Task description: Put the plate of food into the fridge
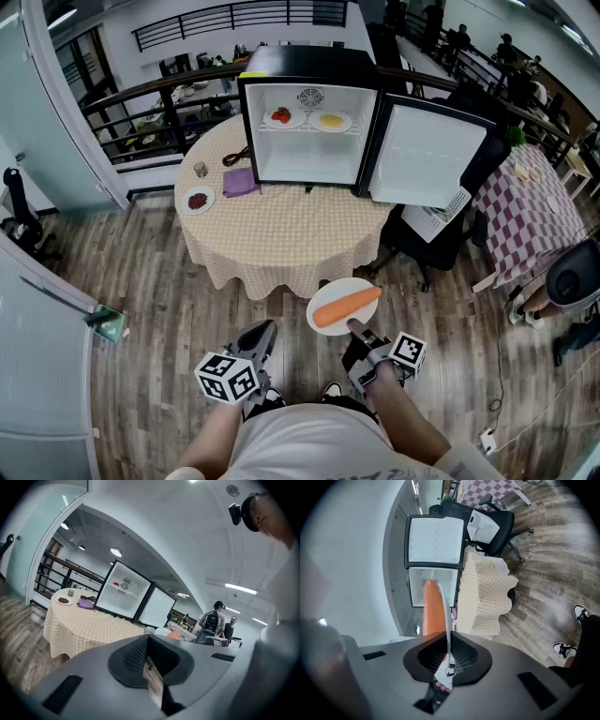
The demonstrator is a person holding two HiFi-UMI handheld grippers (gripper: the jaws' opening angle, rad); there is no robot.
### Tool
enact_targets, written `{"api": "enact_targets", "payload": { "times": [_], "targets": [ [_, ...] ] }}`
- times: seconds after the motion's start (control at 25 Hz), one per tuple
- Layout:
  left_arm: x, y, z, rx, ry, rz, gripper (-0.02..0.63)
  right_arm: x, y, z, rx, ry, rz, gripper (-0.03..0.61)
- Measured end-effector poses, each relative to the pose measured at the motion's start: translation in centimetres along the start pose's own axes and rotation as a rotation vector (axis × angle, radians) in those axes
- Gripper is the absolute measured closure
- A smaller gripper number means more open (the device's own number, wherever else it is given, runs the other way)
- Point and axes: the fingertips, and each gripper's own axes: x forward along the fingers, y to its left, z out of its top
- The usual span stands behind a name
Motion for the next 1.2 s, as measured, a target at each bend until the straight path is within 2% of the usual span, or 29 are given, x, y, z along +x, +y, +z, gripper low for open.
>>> {"api": "enact_targets", "payload": {
  "times": [0.52, 0.76, 1.2],
  "targets": [
    [-0.9, 0.4, -0.4, -0.005, 0.003, -0.002, 0.611, 0.2, 0.1, -1.0, -0.019, -0.003, 0.008, 0.545],
    [-1.5, 1.3, -0.6, -0.016, 0.005, 0.004, 0.611, 0.8, -0.2, -1.5, 0.010, -0.018, -0.001, 0.545],
    [-5.1, 6.3, -0.4, -0.033, 0.004, 0.004, 0.611, 4.3, -0.2, -5.4, 0.019, -0.031, 0.012, 0.546]
  ]
}}
